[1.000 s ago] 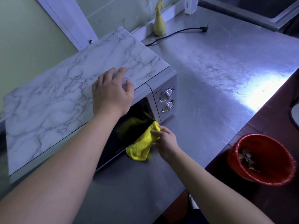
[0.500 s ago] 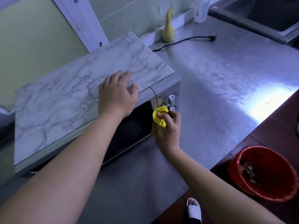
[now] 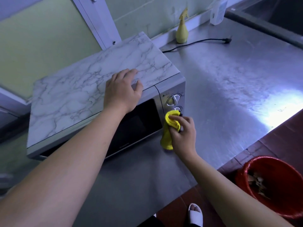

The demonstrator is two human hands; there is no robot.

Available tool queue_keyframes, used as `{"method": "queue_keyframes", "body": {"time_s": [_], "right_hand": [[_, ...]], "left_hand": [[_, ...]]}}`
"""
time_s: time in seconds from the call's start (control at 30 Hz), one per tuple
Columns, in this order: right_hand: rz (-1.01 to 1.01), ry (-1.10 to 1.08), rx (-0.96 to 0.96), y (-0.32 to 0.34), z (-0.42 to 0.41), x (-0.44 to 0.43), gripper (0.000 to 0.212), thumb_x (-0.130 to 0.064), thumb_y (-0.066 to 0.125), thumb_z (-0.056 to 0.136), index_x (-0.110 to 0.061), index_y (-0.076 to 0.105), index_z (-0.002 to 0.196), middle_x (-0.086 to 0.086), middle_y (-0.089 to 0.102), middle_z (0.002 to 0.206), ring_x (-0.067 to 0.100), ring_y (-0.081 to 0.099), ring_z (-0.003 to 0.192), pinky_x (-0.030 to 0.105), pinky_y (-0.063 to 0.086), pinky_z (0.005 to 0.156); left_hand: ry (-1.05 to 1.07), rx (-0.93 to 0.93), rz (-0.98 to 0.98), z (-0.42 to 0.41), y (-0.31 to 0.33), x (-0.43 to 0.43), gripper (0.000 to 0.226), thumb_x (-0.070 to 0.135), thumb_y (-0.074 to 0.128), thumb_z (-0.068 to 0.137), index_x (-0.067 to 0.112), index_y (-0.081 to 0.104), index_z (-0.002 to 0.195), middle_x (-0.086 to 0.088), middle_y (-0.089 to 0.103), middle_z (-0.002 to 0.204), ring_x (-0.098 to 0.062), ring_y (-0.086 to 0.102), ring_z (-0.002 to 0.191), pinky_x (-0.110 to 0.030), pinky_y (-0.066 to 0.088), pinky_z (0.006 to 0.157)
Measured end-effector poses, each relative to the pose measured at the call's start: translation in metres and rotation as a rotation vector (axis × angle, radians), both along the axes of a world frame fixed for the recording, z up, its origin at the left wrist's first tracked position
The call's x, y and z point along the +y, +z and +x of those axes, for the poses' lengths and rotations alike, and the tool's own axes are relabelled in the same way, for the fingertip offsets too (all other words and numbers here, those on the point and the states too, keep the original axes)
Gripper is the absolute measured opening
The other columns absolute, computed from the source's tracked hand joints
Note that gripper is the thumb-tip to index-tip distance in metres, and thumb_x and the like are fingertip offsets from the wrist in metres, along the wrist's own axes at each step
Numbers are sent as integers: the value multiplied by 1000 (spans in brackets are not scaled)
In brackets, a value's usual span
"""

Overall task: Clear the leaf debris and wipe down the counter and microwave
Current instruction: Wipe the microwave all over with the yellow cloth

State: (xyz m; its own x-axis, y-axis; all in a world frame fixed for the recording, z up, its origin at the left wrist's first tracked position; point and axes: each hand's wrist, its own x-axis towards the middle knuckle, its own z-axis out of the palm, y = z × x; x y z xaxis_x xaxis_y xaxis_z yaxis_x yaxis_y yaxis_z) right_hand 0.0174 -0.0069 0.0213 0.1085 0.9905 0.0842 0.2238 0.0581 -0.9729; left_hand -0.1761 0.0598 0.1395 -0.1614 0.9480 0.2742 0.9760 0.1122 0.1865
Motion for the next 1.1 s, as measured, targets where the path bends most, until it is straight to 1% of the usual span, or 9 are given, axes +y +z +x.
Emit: {"method": "queue_keyframes", "body": {"time_s": [0.17, 0.27, 0.37, 0.43, 0.57, 0.8, 0.9, 1.0, 1.1], "right_hand": [[401, -103, 109, 58, -12, 18, 27, -3, 65, 84, -9, 76, 108, 4, 55, 121, 24, 58, 114, 23, 44, 98], [561, -99, -105, 56, -32, 27, 33, 8, 74, 78, -10, 78, 105, 14, 63, 116, 31, 59, 103, 41, 51, 90], [633, -153, -264, 24, -43, 29, 32, 10, 78, 73, -10, 80, 98, 17, 68, 102, 28, 55, 91, 40, 54, 77], [548, -137, -309, -8, -44, 22, 28, 9, 79, 71, -9, 79, 92, 16, 66, 95, 32, 57, 83, 38, 53, 70], [103, 8, -415, -67, -43, 1, 29, 7, 75, 66, -8, 74, 90, 14, 62, 94, 40, 58, 81, 41, 53, 59], [88, 122, -559, -80, -38, 2, 30, 2, 75, 60, -7, 70, 89, 17, 60, 93, 39, 55, 77, 36, 46, 55], [92, 214, -625, -74, -32, 2, 34, 2, 71, 66, -8, 72, 98, 20, 60, 101, 42, 57, 85, 42, 50, 62], [-19, 393, -741, -68, -27, 7, 35, -13, 63, 85, -23, 70, 118, 11, 56, 117, 39, 52, 104, 40, 49, 74], [-273, 378, -522, -66, -16, 12, 32, -24, 63, 89, -32, 71, 119, 3, 61, 122, 33, 59, 109, 36, 48, 82]], "left_hand": [[3, -6, 2, 1, 0, 0, 50, 44, 40, 93, 28, 53, 139, 1, 51, 146, -22, 42, 135, -40, 30, 112], [8, -5, 12, 0, 0, 1, 53, 46, 38, 91, 29, 54, 138, 3, 52, 146, -21, 42, 135, -40, 30, 111], [-2, 4, 14, -1, -1, 1, 54, 47, 37, 91, 28, 53, 139, 3, 52, 145, -21, 43, 134, -41, 32, 110], [-3, 1, 14, -2, -1, 2, 54, 48, 36, 91, 28, 53, 139, 3, 52, 145, -21, 43, 134, -41, 32, 111], [-5, 1, 24, -3, -2, 1, 52, 47, 38, 92, 29, 53, 138, 4, 52, 145, -19, 43, 134, -40, 32, 111], [-4, -3, 48, -3, -3, 2, 51, 47, 39, 92, 28, 55, 137, 5, 54, 142, -19, 44, 131, -38, 32, 110], [3, -8, 45, -2, -3, 1, 52, 47, 38, 92, 28, 55, 137, 5, 54, 143, -19, 44, 131, -38, 32, 110], [9, -16, 28, 0, 0, 0, 52, 47, 38, 92, 27, 54, 138, 4, 53, 144, -20, 44, 132, -38, 31, 111], [20, -21, 8, 1, 2, -1, 53, 46, 38, 92, 27, 53, 139, 5, 52, 145, -20, 42, 133, -37, 30, 112]]}}
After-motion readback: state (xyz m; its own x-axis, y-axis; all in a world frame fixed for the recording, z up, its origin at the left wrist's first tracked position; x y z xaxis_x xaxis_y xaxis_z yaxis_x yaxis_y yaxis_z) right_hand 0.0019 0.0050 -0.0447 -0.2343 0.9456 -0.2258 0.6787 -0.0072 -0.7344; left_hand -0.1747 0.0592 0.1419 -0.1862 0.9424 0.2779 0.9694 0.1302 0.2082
